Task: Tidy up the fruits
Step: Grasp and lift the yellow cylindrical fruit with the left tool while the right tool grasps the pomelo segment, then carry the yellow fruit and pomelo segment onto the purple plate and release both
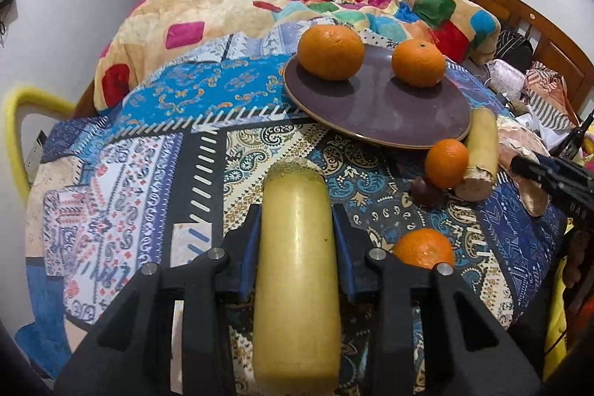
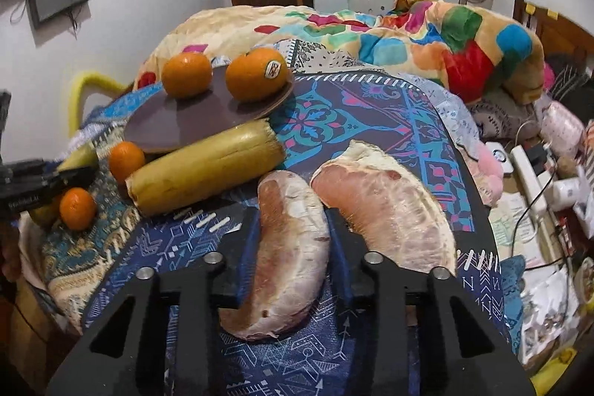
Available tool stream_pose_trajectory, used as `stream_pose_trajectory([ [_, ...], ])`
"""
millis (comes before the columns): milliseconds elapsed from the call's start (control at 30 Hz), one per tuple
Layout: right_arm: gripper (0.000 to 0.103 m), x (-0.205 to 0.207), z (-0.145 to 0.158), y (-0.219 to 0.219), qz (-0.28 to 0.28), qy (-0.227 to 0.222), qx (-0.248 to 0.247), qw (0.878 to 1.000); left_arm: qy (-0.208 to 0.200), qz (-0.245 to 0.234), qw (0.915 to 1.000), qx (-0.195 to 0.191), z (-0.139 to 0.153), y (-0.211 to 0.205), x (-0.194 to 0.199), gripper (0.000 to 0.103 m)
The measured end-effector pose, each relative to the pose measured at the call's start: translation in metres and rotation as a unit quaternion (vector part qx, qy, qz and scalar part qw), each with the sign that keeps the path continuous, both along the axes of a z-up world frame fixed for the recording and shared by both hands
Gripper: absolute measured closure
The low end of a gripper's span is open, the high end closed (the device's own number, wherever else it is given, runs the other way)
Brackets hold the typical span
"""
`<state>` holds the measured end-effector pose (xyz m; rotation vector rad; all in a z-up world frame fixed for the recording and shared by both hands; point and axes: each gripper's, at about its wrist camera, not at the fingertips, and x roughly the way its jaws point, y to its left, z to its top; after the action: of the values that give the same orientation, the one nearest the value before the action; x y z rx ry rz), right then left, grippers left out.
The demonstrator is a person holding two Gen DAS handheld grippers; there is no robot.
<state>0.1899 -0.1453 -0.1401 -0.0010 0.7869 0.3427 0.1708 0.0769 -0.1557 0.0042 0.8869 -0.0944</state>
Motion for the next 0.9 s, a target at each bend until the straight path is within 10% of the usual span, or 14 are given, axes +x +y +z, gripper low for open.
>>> stream_pose_trajectory([
  [900,0.083,-0.011,0.073,0.020,0.041,-0.112,0.017,0.993,-0.129,-0.019,0.9911,-0.027,0.093,-0.020,-0.027,0.067],
])
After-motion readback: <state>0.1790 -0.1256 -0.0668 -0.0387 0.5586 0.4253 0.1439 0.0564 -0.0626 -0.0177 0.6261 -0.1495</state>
